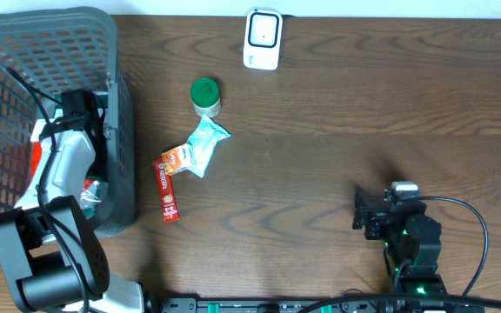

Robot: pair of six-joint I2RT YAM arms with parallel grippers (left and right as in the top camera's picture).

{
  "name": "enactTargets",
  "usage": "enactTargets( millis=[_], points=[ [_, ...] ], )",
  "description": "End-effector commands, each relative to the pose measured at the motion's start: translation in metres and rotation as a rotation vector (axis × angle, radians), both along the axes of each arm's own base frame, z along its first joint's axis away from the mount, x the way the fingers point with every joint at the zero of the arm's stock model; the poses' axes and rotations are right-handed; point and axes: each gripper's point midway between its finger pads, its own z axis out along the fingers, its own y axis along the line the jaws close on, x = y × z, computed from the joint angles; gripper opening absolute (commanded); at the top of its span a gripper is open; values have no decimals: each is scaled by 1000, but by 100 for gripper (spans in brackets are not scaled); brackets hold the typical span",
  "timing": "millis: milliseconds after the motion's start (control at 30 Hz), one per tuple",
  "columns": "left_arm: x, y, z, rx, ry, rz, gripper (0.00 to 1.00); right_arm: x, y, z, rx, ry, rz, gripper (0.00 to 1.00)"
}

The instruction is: Scan the item barcode

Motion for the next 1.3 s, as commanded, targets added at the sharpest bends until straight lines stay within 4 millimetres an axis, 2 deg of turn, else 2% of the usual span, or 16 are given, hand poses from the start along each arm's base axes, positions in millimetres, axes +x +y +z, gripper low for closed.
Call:
enactTargets(
  millis=[0, 633, 900, 1067, 1267],
  points=[
    [2, 22, 17, 115, -21, 49, 88, 1, 1, 1, 11, -5, -2, 99],
    [11, 47, 78, 296, -195, 118, 89, 1, 1, 1, 11, -5, -2, 99],
    [-7, 70, 90, 391, -193, 238, 88, 1, 1, 1, 11, -6, -2, 99],
    [-17, 83, 90, 395, -193, 288, 88, 1, 1, 1, 11, -5, -2, 99],
    [-20, 88, 88, 369, -222, 338, 89, 1, 1, 1, 11, -5, -2, 99]
  ],
)
